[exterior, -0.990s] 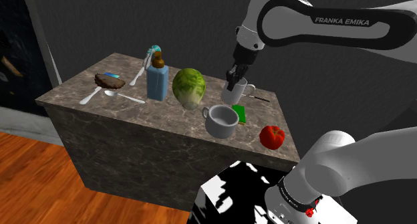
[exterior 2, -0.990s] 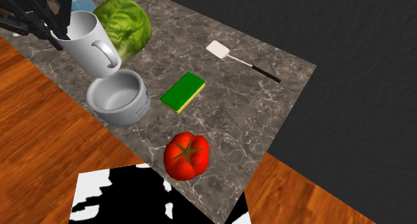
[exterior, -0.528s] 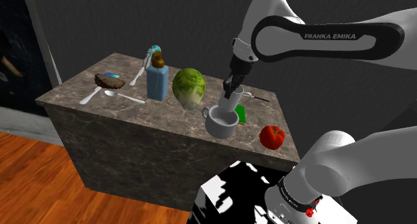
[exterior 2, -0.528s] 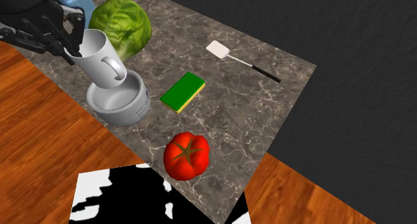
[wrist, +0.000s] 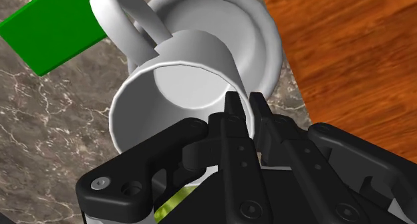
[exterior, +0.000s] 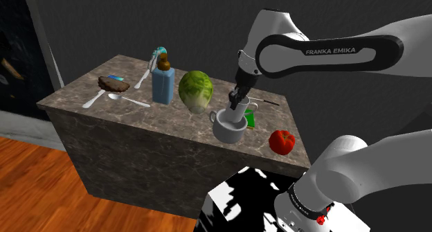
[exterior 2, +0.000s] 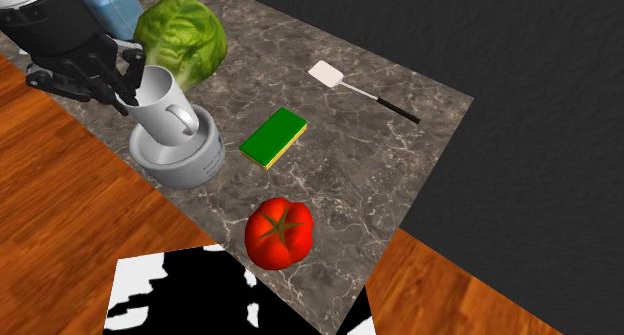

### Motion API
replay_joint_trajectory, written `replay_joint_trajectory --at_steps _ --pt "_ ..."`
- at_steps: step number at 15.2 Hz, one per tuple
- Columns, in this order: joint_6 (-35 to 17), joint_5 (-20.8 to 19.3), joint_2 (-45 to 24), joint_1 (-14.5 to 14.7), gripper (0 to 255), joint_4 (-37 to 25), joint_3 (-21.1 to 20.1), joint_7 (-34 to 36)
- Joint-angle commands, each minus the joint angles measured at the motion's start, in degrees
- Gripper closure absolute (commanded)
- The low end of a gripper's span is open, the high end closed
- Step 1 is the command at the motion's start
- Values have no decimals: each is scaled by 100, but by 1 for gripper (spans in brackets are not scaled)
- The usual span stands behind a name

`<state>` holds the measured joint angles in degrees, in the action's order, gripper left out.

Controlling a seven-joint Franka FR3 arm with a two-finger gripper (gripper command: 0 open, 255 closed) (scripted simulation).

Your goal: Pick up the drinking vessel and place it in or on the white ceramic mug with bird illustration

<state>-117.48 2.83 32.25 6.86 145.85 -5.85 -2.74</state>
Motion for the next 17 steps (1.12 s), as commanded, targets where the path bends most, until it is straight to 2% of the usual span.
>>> replay_joint_trajectory --at_steps 1,6,7,12,16,17 --pt "-27 2 -7 2 255 16 -4 3" --pt "-27 2 -7 2 255 16 -4 3" --pt "-27 2 -7 2 0 16 -4 3" --pt "-27 2 -7 2 0 16 -4 3" --pt "761 -14 192 -1 0 -572 31 2" --pt "761 -14 192 -1 0 -572 31 2"
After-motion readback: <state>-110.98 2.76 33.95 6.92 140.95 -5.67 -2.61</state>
